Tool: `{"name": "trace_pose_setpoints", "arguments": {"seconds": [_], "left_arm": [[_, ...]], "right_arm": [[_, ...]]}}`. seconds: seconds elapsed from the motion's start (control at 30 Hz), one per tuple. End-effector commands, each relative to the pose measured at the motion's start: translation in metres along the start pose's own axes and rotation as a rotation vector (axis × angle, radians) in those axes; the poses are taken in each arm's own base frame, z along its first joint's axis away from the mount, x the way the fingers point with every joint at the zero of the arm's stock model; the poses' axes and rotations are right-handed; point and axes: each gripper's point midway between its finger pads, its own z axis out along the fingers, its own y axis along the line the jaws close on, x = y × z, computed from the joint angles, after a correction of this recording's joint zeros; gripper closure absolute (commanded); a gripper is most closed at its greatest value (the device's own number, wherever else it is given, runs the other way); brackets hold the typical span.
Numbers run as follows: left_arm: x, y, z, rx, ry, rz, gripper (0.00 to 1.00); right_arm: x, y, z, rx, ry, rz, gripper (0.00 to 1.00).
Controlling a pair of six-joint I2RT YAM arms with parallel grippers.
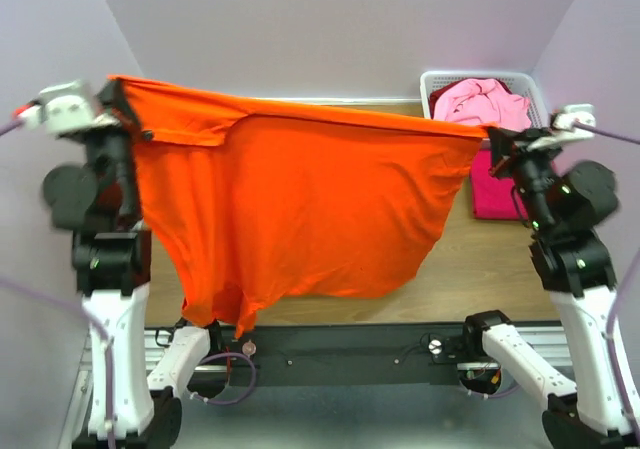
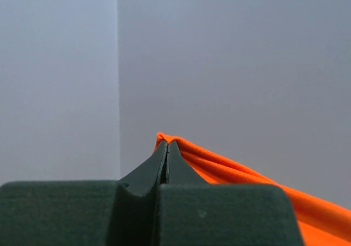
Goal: Fold and stack the t-shirts
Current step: Flatten the tshirt out, then fold the tshirt
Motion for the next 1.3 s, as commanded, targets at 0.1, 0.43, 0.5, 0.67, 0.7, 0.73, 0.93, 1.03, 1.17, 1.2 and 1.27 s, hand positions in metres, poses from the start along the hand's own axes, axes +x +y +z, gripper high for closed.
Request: {"name": "trace_pose_setpoints", "arguments": {"seconds": [0.1,0.43,0.5,0.67,0.7,0.73,0.93,1.03,1.17,1.2,1.27], "left_arm": [[0.233,-0.012,0.055,0.045,0.399,0.022,1.00],[0.478,-0.029,0.057,0.040,0.832,0.046,1.00],[0.493,-0.034,0.063,0.045,0.852,0.038,1.00],[0.506,-0.045,0.067,0.066,0.866,0.032,1.00],[0.510,-0.045,0.065,0.065,0.876,0.030,1.00],[0.512,-0.045,0.063,0.063,0.885,0.029,1.00],[0.505,-0.048,0.062,0.049,0.909,-0.011,1.00],[0.497,-0.047,0.067,0.033,0.895,-0.015,1.00],[0.512,-0.046,0.062,0.017,0.936,-0.019,1.00],[0.515,-0.047,0.063,0.017,0.942,-0.022,1.00],[0.533,-0.047,0.057,0.013,0.979,-0.022,1.00]], "right_arm": [[0.164,-0.072,0.043,0.361,0.404,-0.088,0.99],[0.341,-0.105,0.104,0.494,0.639,-0.173,0.99],[0.349,-0.109,0.115,0.503,0.642,-0.180,0.99],[0.379,-0.115,0.126,0.490,0.697,-0.185,0.99],[0.381,-0.117,0.127,0.491,0.701,-0.185,0.99],[0.381,-0.117,0.130,0.487,0.700,-0.182,0.99],[0.388,-0.124,0.134,0.486,0.710,-0.156,0.99],[0.381,-0.130,0.138,0.498,0.691,-0.145,0.99],[0.374,-0.129,0.148,0.477,0.671,-0.129,0.99],[0.372,-0.129,0.153,0.472,0.663,-0.127,0.99],[0.377,-0.127,0.159,0.443,0.675,-0.132,0.99]]}}
